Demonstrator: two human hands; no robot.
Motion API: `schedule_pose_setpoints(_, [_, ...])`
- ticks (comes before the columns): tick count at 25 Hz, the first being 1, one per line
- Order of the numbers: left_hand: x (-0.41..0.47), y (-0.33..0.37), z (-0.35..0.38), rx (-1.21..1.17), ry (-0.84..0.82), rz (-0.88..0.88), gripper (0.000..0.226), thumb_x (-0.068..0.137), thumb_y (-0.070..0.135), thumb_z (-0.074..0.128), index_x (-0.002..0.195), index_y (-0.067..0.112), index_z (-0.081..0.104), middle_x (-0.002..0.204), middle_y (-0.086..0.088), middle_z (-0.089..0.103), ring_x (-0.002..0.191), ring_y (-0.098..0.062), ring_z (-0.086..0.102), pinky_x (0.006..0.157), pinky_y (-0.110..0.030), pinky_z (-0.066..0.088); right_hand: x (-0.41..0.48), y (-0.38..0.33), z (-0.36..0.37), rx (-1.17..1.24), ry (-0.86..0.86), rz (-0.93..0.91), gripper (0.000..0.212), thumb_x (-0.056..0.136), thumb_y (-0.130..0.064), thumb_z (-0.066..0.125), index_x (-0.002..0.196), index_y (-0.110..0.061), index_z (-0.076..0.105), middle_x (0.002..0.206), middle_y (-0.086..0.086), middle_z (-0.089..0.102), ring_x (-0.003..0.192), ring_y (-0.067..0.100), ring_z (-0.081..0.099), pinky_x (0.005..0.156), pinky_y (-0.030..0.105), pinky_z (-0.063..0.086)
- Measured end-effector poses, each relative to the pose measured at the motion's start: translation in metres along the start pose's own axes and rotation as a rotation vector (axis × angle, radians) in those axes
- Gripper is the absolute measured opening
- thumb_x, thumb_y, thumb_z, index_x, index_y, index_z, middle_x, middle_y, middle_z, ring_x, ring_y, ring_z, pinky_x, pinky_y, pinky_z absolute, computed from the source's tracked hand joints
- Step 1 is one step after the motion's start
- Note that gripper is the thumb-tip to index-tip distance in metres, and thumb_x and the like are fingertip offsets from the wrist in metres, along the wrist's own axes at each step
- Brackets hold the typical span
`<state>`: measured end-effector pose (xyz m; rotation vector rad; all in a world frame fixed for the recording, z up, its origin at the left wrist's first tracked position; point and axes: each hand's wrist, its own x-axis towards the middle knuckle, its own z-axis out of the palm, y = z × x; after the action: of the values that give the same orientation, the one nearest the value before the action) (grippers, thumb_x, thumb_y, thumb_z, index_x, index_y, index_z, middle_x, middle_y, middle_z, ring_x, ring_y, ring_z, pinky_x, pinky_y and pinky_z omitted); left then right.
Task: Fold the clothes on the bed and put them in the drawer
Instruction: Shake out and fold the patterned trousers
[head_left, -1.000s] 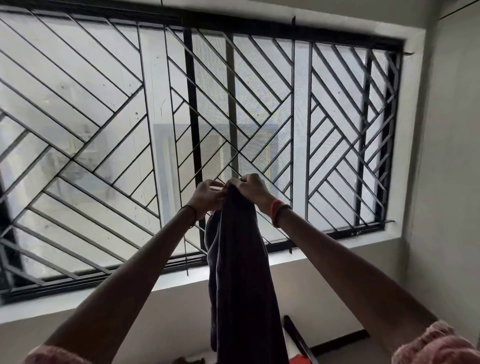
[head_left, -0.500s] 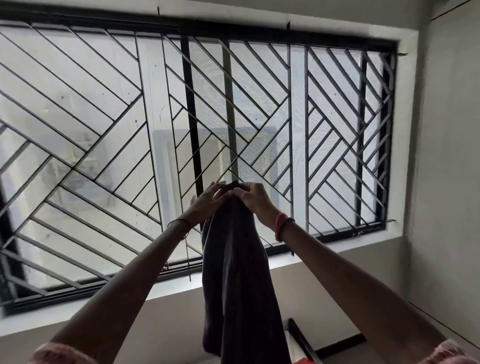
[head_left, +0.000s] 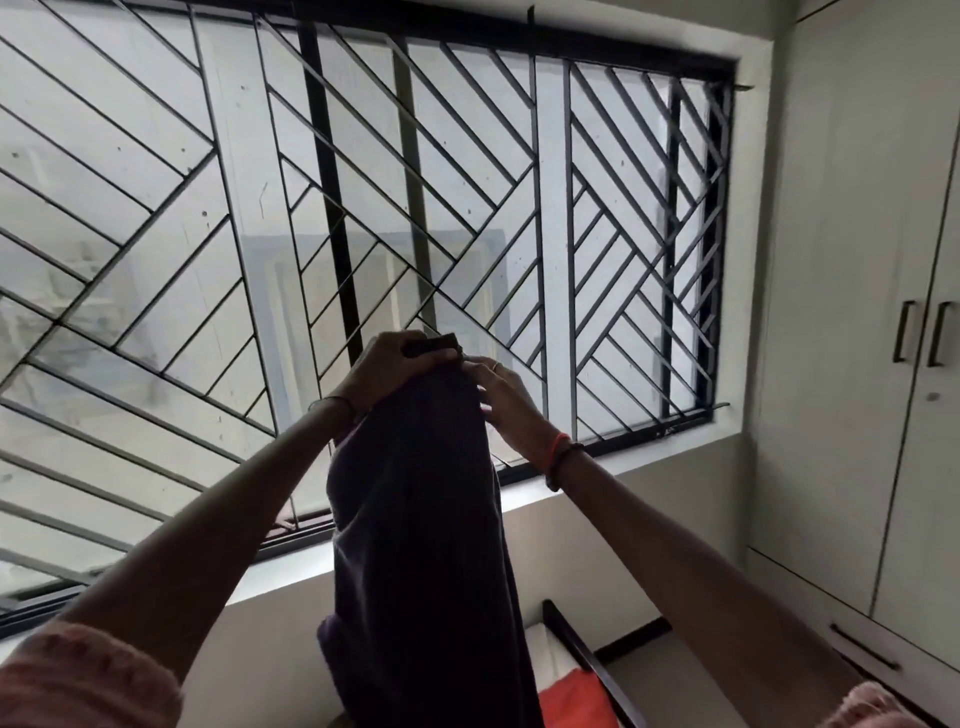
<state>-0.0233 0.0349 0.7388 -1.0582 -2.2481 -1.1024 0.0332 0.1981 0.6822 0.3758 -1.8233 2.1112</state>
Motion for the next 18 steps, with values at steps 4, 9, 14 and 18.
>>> schedule_pose_setpoints(4, [0.009, 0.003, -0.011, 0.058, -0.037, 0.035, 0.018, 0.076, 0.048, 0.073, 0.07, 0.036, 0.062, 0.069, 0.01, 0.062, 0.065, -0.002, 0.055, 0.065, -0.022, 0.042, -0.021, 0.03, -0.033, -0.163, -0.205, 0.105, 0.013, 0.093, -0.013, 0.053, 0.103, -0.014, 0.062, 0.097, 0.003, 0.064, 0.094, 0.019, 0.062, 0.081, 0.03, 0.051])
schedule_pose_setpoints(9, [0.015, 0.003, -0.024, 0.12, -0.033, 0.071, 0.021, 0.073, 0.057, 0.07, 0.071, 0.038, 0.061, 0.07, 0.009, 0.061, 0.069, -0.006, 0.056, 0.069, -0.028, 0.043, -0.026, 0.073, -0.039, -0.765, -0.131, 0.196, 0.02, 0.089, -0.019, 0.064, 0.071, -0.011, 0.063, 0.072, 0.009, 0.061, 0.064, 0.012, 0.054, 0.062, 0.028, 0.052])
schedule_pose_setpoints(14, [0.018, 0.001, -0.043, 0.156, 0.003, 0.065, 0.038, 0.076, 0.049, 0.072, 0.083, 0.012, 0.064, 0.076, -0.009, 0.062, 0.071, -0.009, 0.052, 0.07, -0.029, 0.041, -0.044, 0.08, -0.032, -0.189, -0.279, 0.352, 0.018, 0.097, -0.026, 0.054, 0.097, -0.01, 0.064, 0.089, 0.007, 0.068, 0.069, 0.015, 0.066, 0.066, 0.02, 0.057])
schedule_pose_setpoints(18, [0.018, 0.003, -0.059, 0.084, 0.046, 0.028, 0.039, 0.079, 0.044, 0.072, 0.081, 0.006, 0.063, 0.074, -0.007, 0.057, 0.07, -0.007, 0.049, 0.068, -0.027, 0.039, -0.052, 0.108, -0.029, -0.203, -0.408, 0.442, 0.021, 0.095, -0.004, 0.053, 0.113, -0.007, 0.063, 0.1, 0.007, 0.071, 0.08, 0.019, 0.071, 0.074, 0.026, 0.059])
